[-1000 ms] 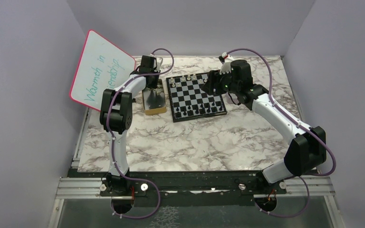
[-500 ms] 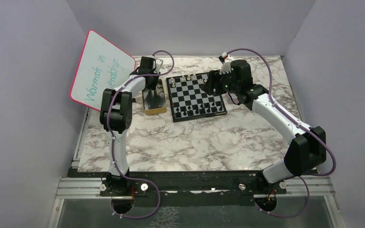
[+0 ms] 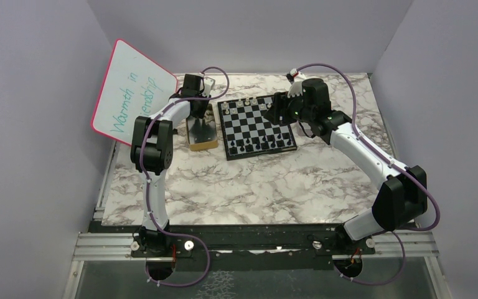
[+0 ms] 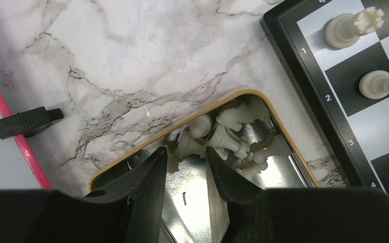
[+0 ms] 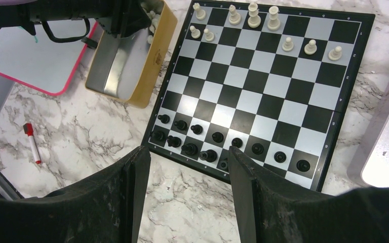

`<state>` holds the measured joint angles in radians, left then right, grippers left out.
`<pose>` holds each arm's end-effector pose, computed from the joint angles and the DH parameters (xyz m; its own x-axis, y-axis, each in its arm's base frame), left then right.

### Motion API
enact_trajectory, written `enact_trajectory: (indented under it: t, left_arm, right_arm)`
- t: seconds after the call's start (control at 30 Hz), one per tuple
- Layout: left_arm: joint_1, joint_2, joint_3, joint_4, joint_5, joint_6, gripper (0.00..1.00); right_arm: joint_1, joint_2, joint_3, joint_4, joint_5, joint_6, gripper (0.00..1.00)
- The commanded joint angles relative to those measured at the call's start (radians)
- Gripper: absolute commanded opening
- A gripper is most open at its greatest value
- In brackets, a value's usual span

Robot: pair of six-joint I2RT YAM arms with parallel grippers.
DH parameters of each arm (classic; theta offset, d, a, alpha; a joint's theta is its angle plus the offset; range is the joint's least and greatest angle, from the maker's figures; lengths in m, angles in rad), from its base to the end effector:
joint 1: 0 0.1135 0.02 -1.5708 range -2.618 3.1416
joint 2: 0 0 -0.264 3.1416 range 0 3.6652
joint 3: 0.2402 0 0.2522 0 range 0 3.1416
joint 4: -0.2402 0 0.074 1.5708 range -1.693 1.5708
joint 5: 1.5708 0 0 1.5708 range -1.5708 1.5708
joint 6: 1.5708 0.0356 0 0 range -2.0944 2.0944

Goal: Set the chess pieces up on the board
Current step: Pick up the chess piece from the storage box.

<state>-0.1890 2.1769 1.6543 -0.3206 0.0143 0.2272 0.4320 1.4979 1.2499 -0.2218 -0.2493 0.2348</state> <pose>0.4768 -0.0917 0.1784 -0.6702 0.3575 -0.6504 0.3574 0.9235 0.1394 0.3139 0.1544 0.3257 -0.5407 -0.0010 -0.8412 -0.4933 0.8104 0.3161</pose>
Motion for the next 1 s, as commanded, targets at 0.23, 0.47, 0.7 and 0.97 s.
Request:
enact_trajectory:
  t: [0.23,0.47,0.7,0.97]
  left_arm:
    - [0.003,-0.001,0.001,-0.038,0.08,0.048,0.29]
    - [0.003,-0.001,0.029,-0.094,0.081,0.028,0.2]
    - [0.003,-0.013,0.036,-0.14,0.053,0.024,0.14]
    - [0.003,-0.033,0.033,-0.145,0.029,0.004,0.03]
  right_arm:
    - [-0.002,0.002,-0.003,0.018,0.002,-0.014,0.63]
    - [-0.002,0.006,-0.001,0.016,0.002,-0.015,0.63]
    - [-0.002,0.003,-0.004,0.018,0.002,-0.018,0.63]
    - [-0.001,0.001,-0.003,0.014,0.002,-0.019,0.63]
